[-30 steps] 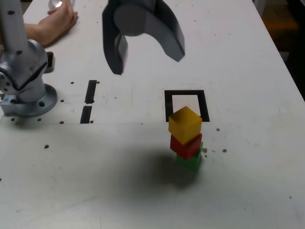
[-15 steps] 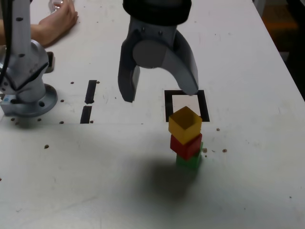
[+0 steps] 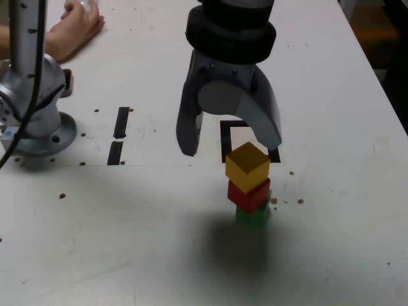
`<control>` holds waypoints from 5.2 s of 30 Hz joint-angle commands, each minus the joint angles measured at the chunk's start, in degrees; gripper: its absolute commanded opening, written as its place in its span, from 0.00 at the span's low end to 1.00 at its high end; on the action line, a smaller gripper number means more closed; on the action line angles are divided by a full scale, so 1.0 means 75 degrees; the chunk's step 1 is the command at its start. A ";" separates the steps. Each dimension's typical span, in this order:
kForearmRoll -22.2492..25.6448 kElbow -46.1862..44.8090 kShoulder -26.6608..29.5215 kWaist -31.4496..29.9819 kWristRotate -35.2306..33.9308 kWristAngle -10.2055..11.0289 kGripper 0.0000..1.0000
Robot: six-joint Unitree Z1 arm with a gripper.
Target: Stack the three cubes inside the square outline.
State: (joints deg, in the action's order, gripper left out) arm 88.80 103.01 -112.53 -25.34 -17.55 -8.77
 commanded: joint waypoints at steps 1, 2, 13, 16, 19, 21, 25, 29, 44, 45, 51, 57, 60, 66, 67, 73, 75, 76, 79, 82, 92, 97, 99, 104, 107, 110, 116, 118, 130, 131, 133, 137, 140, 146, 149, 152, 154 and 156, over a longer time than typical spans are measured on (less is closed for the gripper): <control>-0.0014 0.0060 -0.0079 -0.0011 -0.0008 0.0026 0.91; -0.0047 0.0086 -0.0124 -0.0012 -0.0009 0.0038 0.91; -0.0209 0.0229 -0.0488 -0.0020 -0.0003 0.0050 0.90; -0.0214 0.0234 -0.0574 -0.0020 -0.0004 0.0045 0.90; -0.0220 0.0239 -0.0643 -0.0020 -0.0009 0.0045 0.88; -0.0229 0.0247 -0.0686 -0.0020 -0.0012 0.0045 0.87; -0.0259 0.0277 -0.0763 -0.0020 -0.0015 0.0043 0.84; -0.0283 0.0293 -0.0838 -0.0020 -0.0014 0.0015 0.79; -0.0507 0.0407 -0.0894 -0.0020 -0.0062 0.0064 0.17; -0.0502 0.0404 -0.0888 -0.0020 -0.0062 0.0071 0.17; -0.0353 0.0376 -0.0750 -0.0018 -0.0065 0.0132 0.16; 0.0021 0.0406 -0.0344 -0.0019 -0.0157 0.0337 0.16; 0.0302 0.0325 0.0056 -0.0012 -0.0245 0.0514 0.16; 0.0562 -0.0365 0.0825 0.0137 -0.0308 0.0554 0.16; 0.0559 -0.0542 0.0947 0.0180 -0.0308 0.0527 0.16; 0.0262 -0.1734 0.1584 0.0479 -0.0225 0.0229 0.16; -0.0079 -0.2259 0.1724 0.0580 -0.0073 0.0007 0.16; -0.0235 -0.2450 0.1753 0.0611 0.0002 -0.0090 0.16; -0.0751 -0.2941 0.1775 0.0663 0.0259 -0.0373 0.16; -0.1295 -0.3376 0.1740 0.0687 0.0532 -0.0619 0.16; -0.2206 -0.4236 0.1682 0.0713 0.0886 -0.0985 0.34; -0.2276 -0.4338 0.1683 0.0718 0.0955 -0.1018 0.59; -0.2364 -0.4363 0.1687 0.0718 0.0996 -0.0995 0.63; -0.2720 -0.4420 0.1691 0.0719 0.1109 -0.0870 0.66; -0.2953 -0.4437 0.1702 0.0736 0.1229 -0.0755 0.67; -0.3104 -0.4449 0.1744 0.0789 0.1339 -0.0569 0.70; -0.3112 -0.4489 0.1829 0.0852 0.1356 -0.0341 0.73; -0.3103 -0.4441 0.1859 0.0859 0.1355 -0.0260 0.74; -0.2105 -0.2923 0.2068 0.0858 0.1534 0.0389 0.77; -0.1970 -0.2746 0.2063 0.0849 0.1619 0.0421 0.77; -0.1702 -0.2369 0.2042 0.0810 0.1880 0.0459 0.77; -0.1378 -0.1790 0.1974 0.0670 0.2519 0.0461 0.77; -0.1160 -0.1409 0.1870 0.0504 0.3116 0.0433 0.77; -0.0836 -0.1021 0.1587 0.0276 0.3896 0.0367 0.77; -0.0641 -0.0814 0.1394 0.0110 0.4191 0.0361 0.77; -0.0467 -0.0554 0.1138 -0.0188 0.4398 0.0464 0.77; -0.0457 -0.0514 0.1048 -0.0314 0.4436 0.0541 0.77; -0.0485 -0.0555 0.0968 -0.0438 0.4456 0.0654 0.77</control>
State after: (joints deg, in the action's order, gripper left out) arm 85.37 99.08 -104.87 -28.08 15.82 -4.48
